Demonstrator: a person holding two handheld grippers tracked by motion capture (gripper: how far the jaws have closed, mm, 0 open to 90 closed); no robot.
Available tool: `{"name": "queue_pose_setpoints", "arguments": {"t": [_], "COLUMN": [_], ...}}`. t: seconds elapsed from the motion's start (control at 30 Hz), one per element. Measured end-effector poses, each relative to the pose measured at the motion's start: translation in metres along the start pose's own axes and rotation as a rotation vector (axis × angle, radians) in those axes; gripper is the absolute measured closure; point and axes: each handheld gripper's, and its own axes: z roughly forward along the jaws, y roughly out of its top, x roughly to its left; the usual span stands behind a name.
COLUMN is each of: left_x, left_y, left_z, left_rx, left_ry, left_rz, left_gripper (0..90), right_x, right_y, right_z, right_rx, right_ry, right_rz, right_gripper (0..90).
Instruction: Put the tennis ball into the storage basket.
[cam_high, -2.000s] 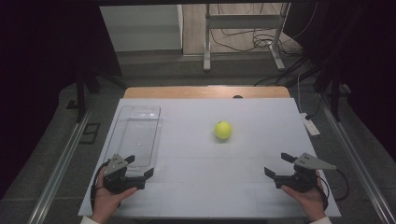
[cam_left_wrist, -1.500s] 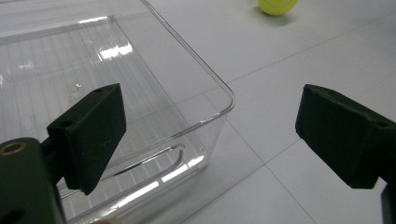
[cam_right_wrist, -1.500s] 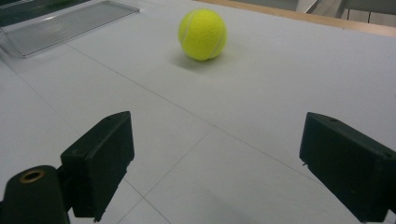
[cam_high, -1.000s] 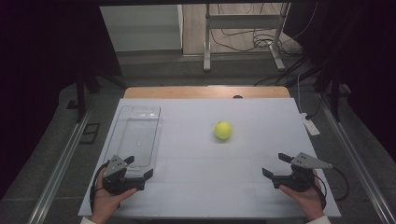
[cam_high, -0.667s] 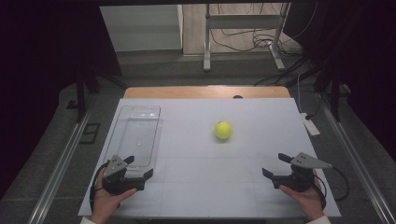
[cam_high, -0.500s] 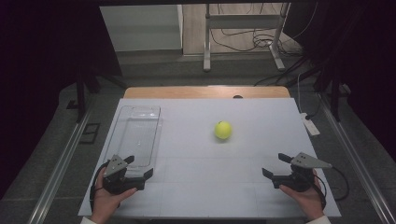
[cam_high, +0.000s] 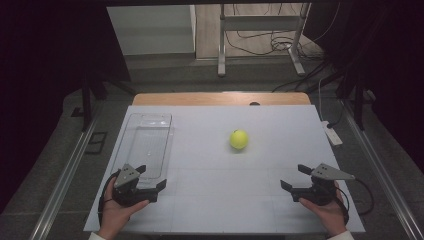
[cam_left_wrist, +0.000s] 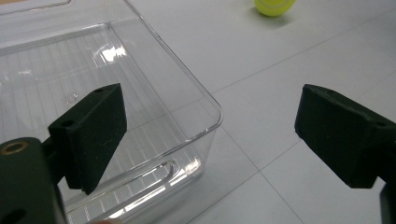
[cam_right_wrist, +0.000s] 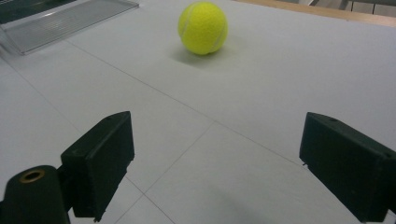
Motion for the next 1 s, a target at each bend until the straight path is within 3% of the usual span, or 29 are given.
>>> {"name": "queue_pose_setpoints", "arguments": {"t": [1.0], "left_x": [-0.016], "left_y": [0.032], "left_z": [0.017], "left_rx": [0.032], "left_ry": [-0.048], "left_rz": [0.039], "left_gripper": [10.9], "right_x": [0.0], "right_y": [-0.001], "right_z": [0.001], "right_rx": [0.002], "right_ry": [0.009], "right_rz": [-0.006], "right_gripper": [11.0]}}
